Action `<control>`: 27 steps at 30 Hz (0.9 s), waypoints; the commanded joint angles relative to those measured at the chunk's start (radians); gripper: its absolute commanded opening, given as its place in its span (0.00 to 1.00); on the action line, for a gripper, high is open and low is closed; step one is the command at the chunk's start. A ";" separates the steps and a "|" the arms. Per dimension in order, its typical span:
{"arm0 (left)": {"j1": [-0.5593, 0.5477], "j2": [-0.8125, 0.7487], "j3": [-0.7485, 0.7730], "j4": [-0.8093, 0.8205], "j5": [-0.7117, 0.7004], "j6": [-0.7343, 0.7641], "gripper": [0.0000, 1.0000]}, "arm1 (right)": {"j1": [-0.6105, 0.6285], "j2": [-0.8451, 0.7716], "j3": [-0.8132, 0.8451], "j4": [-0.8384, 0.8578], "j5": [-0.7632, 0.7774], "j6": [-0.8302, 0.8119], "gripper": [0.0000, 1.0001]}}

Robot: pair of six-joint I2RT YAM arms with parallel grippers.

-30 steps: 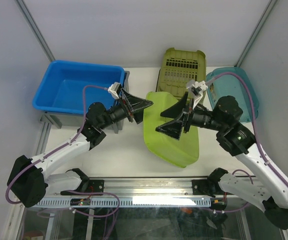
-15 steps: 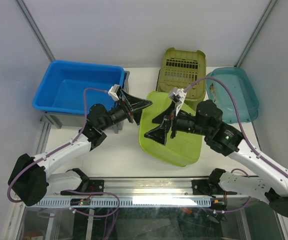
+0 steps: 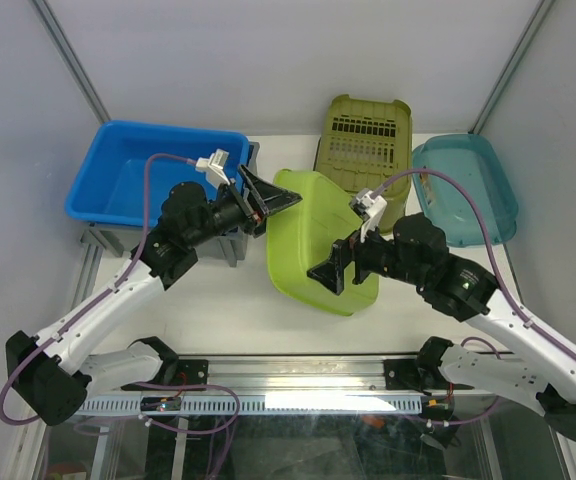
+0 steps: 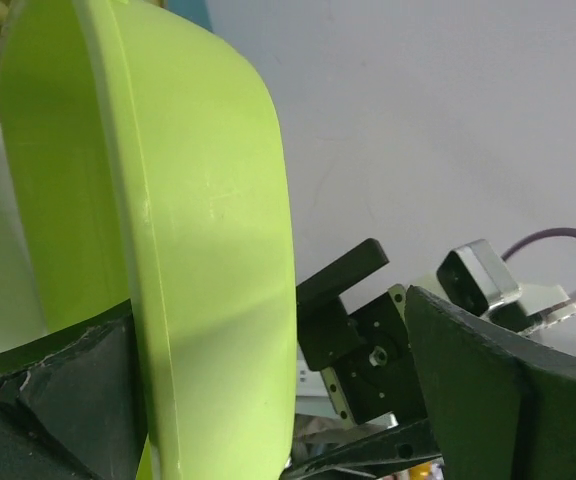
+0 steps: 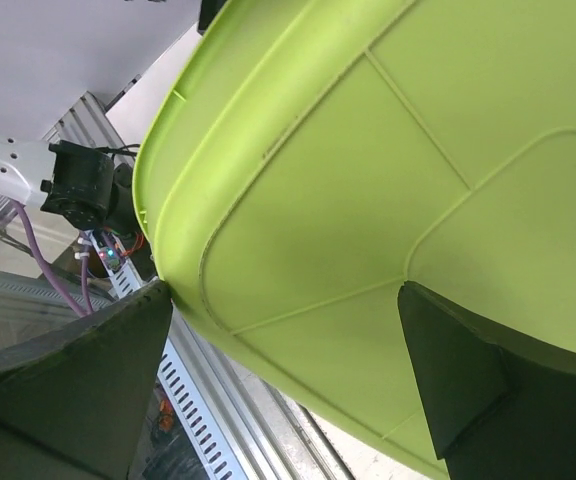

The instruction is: Turn the large container upside down

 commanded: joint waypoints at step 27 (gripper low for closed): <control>0.001 0.083 0.495 -1.019 -0.222 0.714 0.99 | -0.003 -0.143 0.092 0.012 0.279 -0.027 0.99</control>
